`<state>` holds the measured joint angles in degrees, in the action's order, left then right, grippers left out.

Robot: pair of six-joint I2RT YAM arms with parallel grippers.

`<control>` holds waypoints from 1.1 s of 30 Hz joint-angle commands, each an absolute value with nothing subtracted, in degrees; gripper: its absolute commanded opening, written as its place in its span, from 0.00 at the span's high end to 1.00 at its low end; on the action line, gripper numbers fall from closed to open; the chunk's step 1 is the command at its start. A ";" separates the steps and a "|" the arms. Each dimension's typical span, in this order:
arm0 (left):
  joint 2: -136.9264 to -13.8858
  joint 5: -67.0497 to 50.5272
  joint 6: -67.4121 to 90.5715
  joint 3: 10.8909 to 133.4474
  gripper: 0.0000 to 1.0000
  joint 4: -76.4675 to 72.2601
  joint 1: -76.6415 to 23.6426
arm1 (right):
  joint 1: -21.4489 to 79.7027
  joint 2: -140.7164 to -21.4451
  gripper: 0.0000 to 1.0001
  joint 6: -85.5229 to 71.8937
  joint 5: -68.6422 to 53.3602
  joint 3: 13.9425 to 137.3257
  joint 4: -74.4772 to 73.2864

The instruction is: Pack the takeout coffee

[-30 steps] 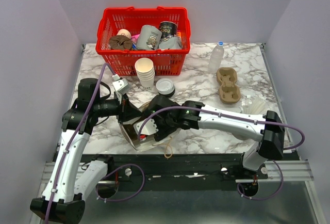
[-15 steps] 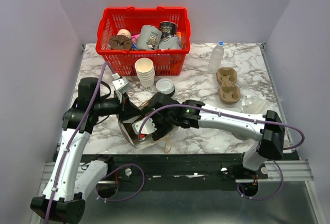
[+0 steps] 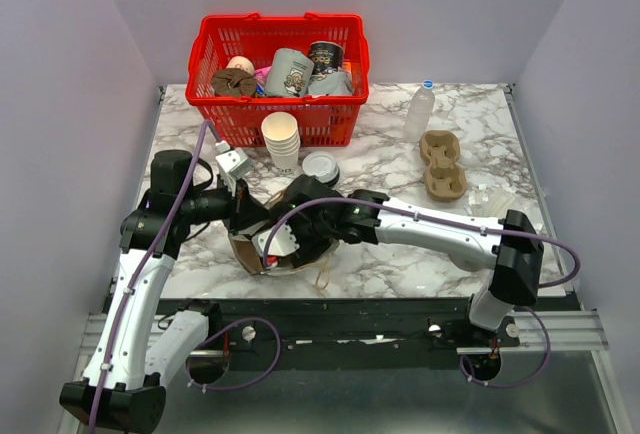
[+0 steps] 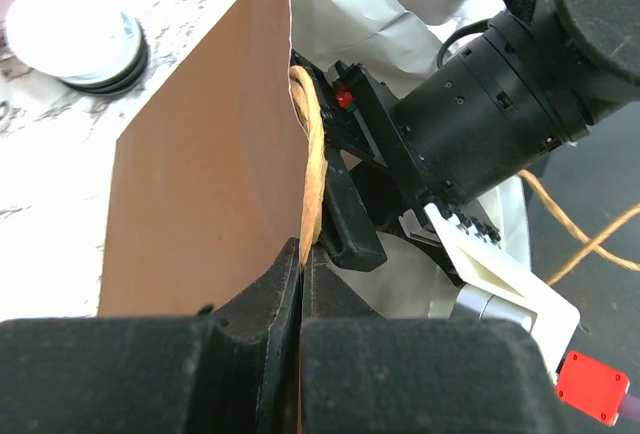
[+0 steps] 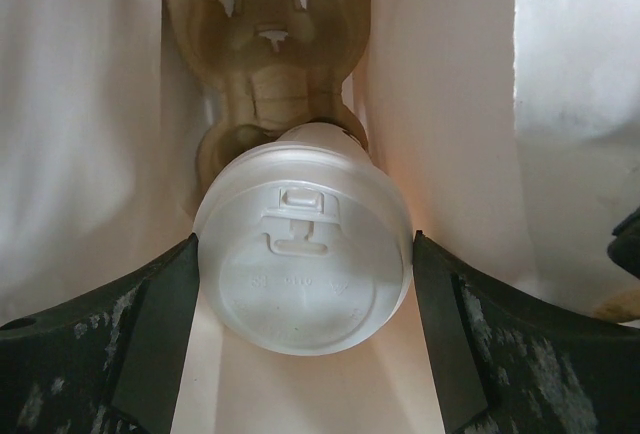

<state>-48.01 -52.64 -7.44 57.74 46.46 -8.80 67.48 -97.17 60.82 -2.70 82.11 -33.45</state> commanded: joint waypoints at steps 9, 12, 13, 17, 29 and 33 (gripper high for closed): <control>-46.76 -56.52 -5.71 59.85 0.95 48.78 -10.20 | 65.66 -108.19 0.99 62.93 -10.45 92.19 -48.07; -46.23 -55.81 -5.10 59.59 0.94 48.43 -10.20 | 65.39 -109.59 0.99 63.81 -10.98 93.86 -50.88; -46.06 -55.55 -5.01 59.50 0.94 48.34 -10.20 | 65.39 -109.60 0.99 63.90 -10.73 93.95 -50.63; -45.27 -54.67 -4.57 59.24 0.92 48.08 -10.02 | 65.22 -110.04 0.93 63.98 -9.41 93.69 -49.31; -44.74 -54.40 -7.55 59.50 0.90 50.36 -9.76 | 65.22 -104.86 0.37 60.91 -4.66 90.89 -44.22; -45.44 -54.93 -9.31 59.06 0.90 51.59 -9.76 | 65.22 -100.12 0.22 58.98 -4.39 87.73 -39.21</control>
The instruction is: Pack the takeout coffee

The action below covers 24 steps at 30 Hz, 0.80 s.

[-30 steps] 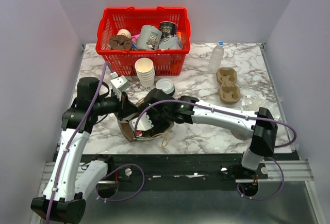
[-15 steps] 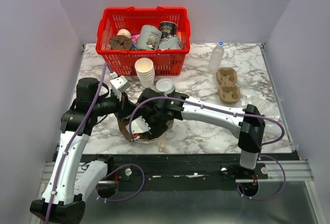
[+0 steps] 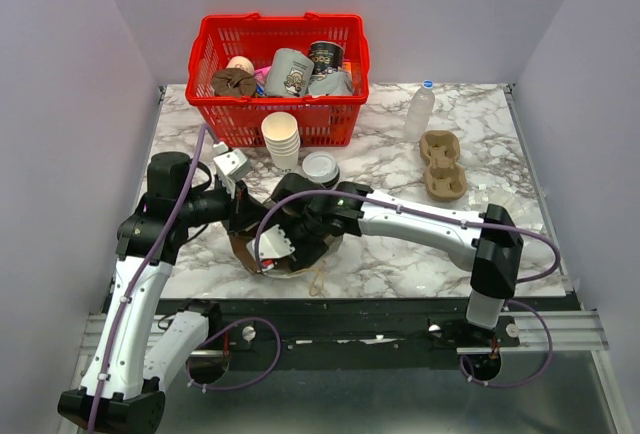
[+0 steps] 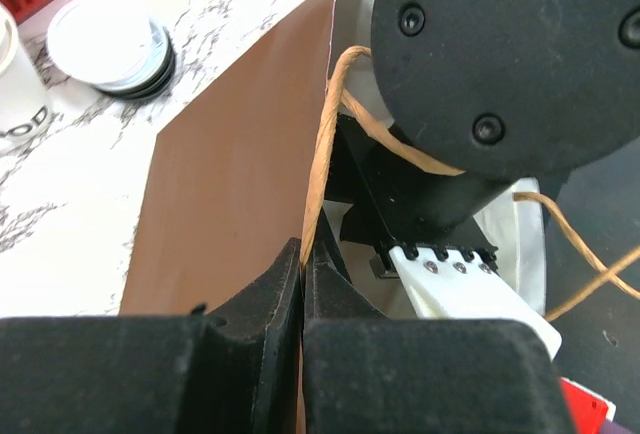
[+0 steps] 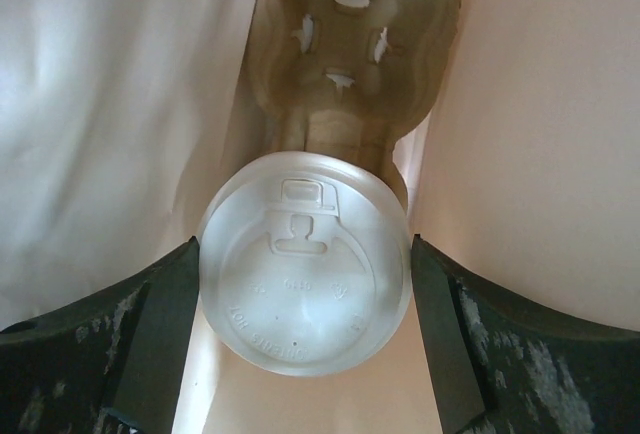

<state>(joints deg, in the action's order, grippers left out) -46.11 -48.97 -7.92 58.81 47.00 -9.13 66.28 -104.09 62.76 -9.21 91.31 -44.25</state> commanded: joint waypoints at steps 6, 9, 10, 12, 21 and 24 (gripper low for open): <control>-47.02 -55.02 -13.53 59.15 0.91 54.23 -9.76 | 65.30 -95.37 0.00 56.95 -5.62 83.24 -32.26; -47.72 -55.02 -14.15 59.50 0.92 54.23 -9.76 | 65.30 -94.05 0.00 56.52 -6.15 81.30 -31.20; -47.90 -55.02 -14.24 59.76 0.92 54.32 -9.76 | 65.30 -93.87 0.00 56.34 -6.07 80.69 -31.11; -48.16 -54.76 -14.85 59.94 0.92 54.67 -9.76 | 65.30 -93.25 0.00 56.25 -6.33 80.07 -30.94; -49.48 -55.11 -16.00 60.73 0.95 55.46 -9.76 | 63.11 -92.55 0.00 52.83 -9.40 81.11 -30.32; -50.45 -53.71 -14.86 61.08 1.00 54.49 -9.76 | 62.14 -92.81 0.00 52.21 -10.98 82.61 -31.72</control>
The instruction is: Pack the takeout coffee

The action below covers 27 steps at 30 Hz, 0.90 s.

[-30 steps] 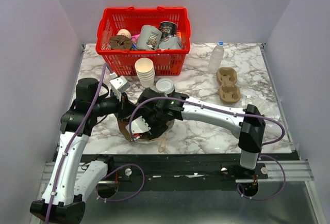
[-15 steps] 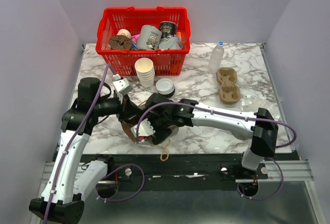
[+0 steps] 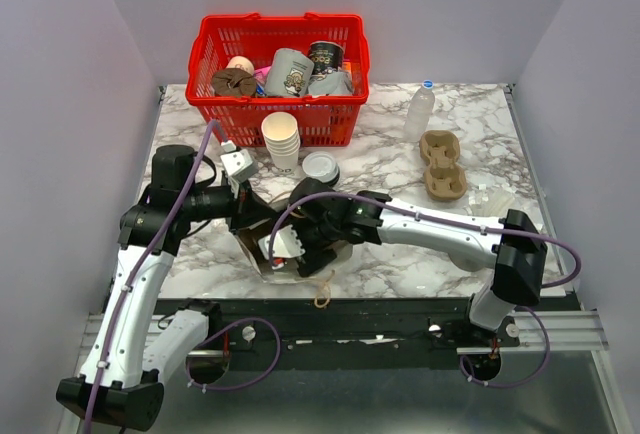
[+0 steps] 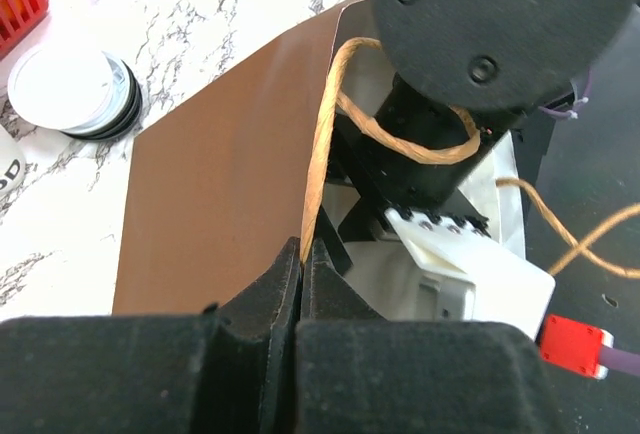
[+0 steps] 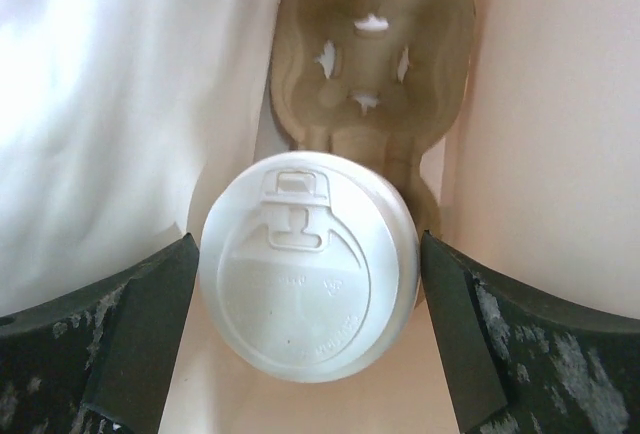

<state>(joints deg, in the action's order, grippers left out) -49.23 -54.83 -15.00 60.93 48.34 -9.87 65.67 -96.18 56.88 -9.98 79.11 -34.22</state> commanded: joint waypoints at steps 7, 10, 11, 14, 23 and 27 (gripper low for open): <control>-51.77 -48.61 -12.84 60.91 1.00 52.21 -9.75 | 60.74 -94.04 0.00 53.00 -11.43 85.07 -34.80; -52.29 -46.59 -12.92 60.65 1.00 51.59 -9.76 | 59.68 -95.18 0.00 52.03 -12.38 87.27 -37.34; -52.56 -46.23 -13.09 60.56 1.00 51.77 -9.76 | 59.50 -95.71 0.00 51.86 -12.65 88.49 -38.14; -52.30 -45.70 -13.71 60.12 1.00 51.68 -9.76 | 59.15 -95.80 0.00 51.86 -12.92 90.00 -39.99; -50.89 -46.49 -13.10 58.01 1.00 49.49 -9.76 | 58.89 -93.43 0.01 50.36 -17.75 87.81 -34.99; -51.77 -46.41 -13.62 58.62 1.00 49.39 -9.76 | 58.80 -94.57 0.16 49.48 -17.32 86.40 -31.12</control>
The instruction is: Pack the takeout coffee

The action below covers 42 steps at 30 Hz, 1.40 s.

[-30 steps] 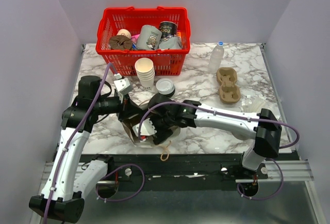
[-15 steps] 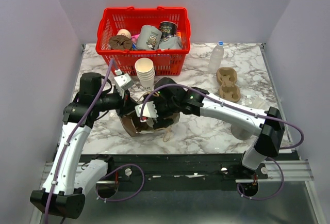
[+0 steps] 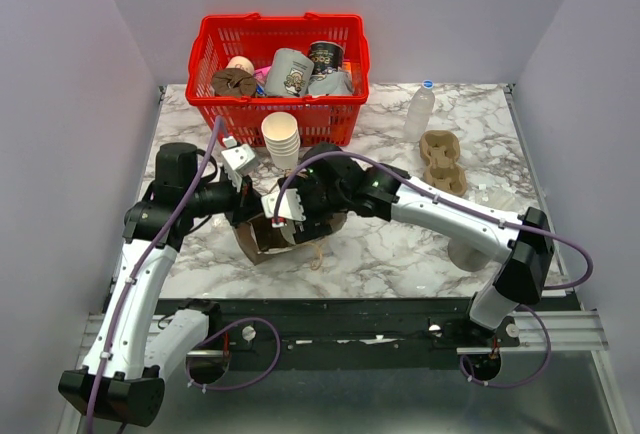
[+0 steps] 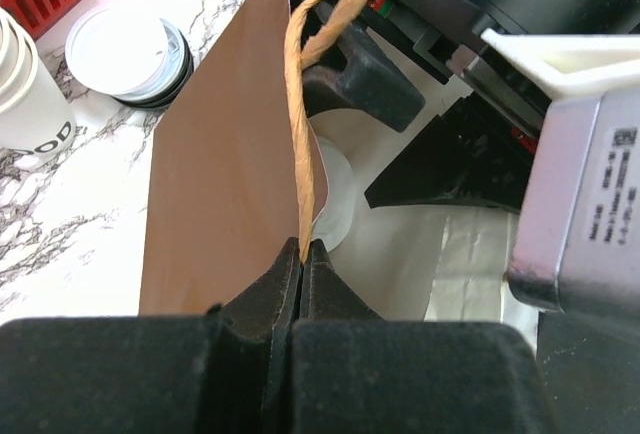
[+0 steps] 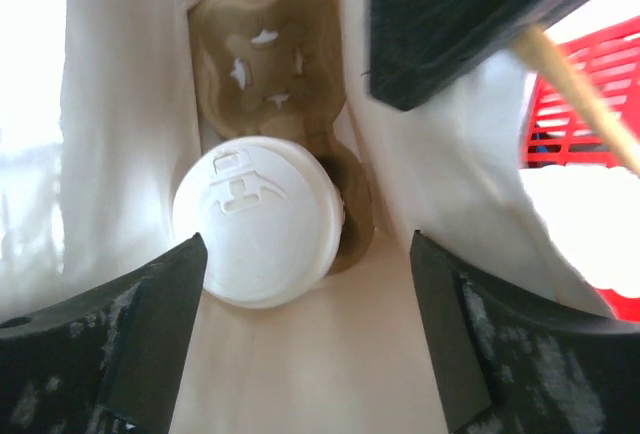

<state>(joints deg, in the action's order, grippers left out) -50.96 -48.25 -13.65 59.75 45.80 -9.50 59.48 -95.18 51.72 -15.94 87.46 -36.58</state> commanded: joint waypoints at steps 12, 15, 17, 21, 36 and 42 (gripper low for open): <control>-54.49 -46.32 -14.77 61.52 1.00 49.13 -9.76 | 58.89 -97.64 0.96 52.38 -18.63 88.06 -36.03; -55.02 -46.67 -15.29 61.70 1.00 49.13 -9.76 | 58.80 -99.40 0.96 52.38 -17.58 88.85 -37.35; -55.11 -46.84 -15.82 61.79 1.00 49.04 -9.76 | 58.89 -100.54 0.96 52.30 -15.74 89.73 -37.35; -55.02 -46.94 -16.00 61.52 1.00 48.43 -9.76 | 58.80 -102.21 0.99 51.51 -12.40 91.05 -36.74; -53.70 -38.14 -11.87 64.78 0.45 43.16 -9.32 | 58.45 -107.31 0.99 48.79 -0.26 94.13 -28.66; -51.16 -39.19 -6.24 64.42 0.37 40.87 -8.79 | 58.27 -108.90 0.99 48.95 4.04 94.66 -28.04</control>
